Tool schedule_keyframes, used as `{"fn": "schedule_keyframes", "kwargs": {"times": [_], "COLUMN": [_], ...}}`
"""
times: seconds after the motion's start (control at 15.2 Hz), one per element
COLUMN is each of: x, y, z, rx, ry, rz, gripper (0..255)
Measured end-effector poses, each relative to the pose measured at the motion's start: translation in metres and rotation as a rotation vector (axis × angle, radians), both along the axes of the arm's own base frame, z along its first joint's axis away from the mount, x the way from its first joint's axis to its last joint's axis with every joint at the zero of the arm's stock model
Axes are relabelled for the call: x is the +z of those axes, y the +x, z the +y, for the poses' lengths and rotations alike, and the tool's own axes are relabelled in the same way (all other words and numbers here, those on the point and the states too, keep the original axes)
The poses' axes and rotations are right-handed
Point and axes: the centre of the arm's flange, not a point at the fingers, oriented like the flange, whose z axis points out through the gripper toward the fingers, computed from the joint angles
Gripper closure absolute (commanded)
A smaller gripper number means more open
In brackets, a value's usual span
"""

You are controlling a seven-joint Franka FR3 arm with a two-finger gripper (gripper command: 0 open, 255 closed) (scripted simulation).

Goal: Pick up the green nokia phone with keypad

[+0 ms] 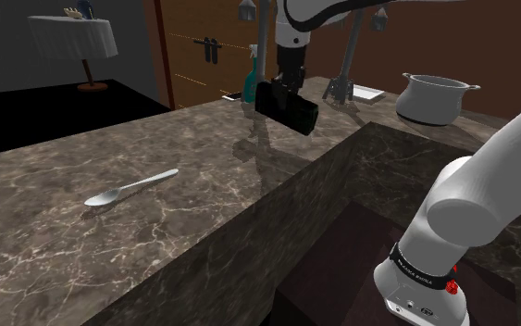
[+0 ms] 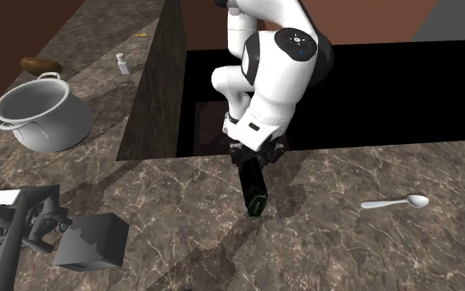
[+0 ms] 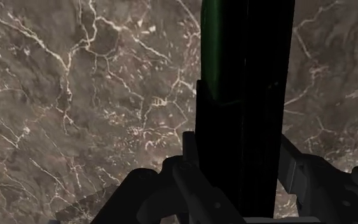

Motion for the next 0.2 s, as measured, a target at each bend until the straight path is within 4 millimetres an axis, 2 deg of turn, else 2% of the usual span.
{"fn": "schedule_keyframes", "kwargs": {"times": [0.2], "x": [0.0152], "y": [0.0008], "z": [-0.0001], "rx": [0.0], "ry": [0.0], "rz": [0.0], "gripper": [255]}}
